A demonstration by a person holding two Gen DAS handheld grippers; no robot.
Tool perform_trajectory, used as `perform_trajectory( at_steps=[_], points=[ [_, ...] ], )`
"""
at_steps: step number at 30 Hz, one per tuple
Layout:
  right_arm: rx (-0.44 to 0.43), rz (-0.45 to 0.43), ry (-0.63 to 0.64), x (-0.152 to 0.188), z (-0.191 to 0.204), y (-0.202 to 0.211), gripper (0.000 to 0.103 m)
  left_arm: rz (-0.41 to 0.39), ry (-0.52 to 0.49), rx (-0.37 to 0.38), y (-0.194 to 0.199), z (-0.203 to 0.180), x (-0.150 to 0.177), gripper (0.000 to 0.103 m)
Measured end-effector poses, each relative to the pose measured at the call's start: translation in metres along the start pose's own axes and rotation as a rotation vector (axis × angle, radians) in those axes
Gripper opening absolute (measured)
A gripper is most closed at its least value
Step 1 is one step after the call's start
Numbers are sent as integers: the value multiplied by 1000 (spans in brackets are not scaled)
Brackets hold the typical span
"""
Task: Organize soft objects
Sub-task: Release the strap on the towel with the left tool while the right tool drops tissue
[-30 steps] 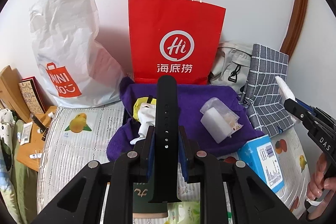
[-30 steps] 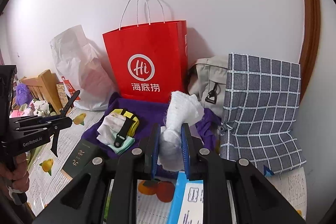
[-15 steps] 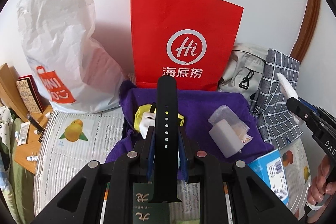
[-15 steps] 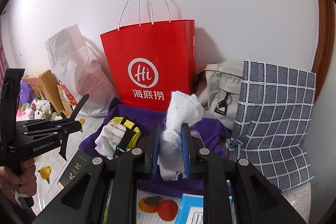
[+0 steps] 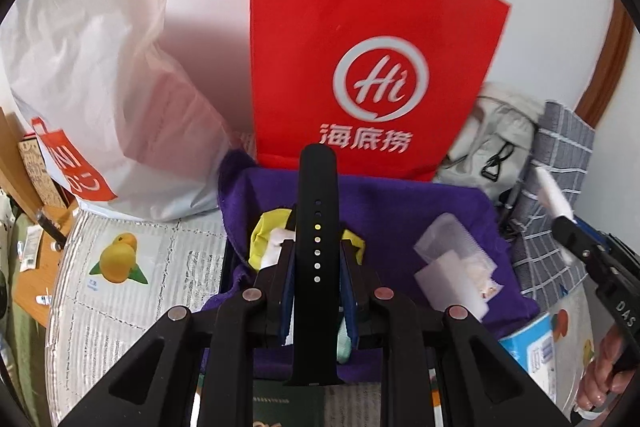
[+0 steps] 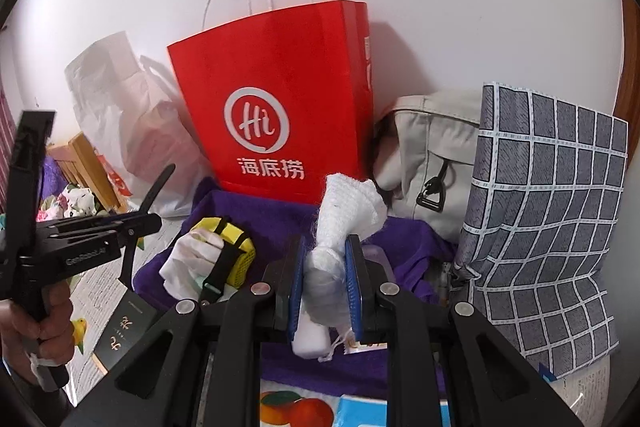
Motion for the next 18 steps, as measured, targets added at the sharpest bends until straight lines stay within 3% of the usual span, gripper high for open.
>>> perform_trajectory(
  at_steps=[13, 18],
  points=[
    [15, 120, -53, 28, -33, -52, 20, 38, 26, -11, -21, 18, 4, 20],
    [-4, 210, -75, 49, -36, -77, 20, 57, 28, -11, -27, 19, 8, 20]
  ],
)
Point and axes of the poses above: each gripper's, at about its wrist camera, not at the fingertips, and y roughly against the way its jaws point, z to its left, x to its underside, the point moved 10 cm from there along -y, roughly the way its jaws point, and after that the axes turned 3 degrees about -x, right-handed, at the moved point
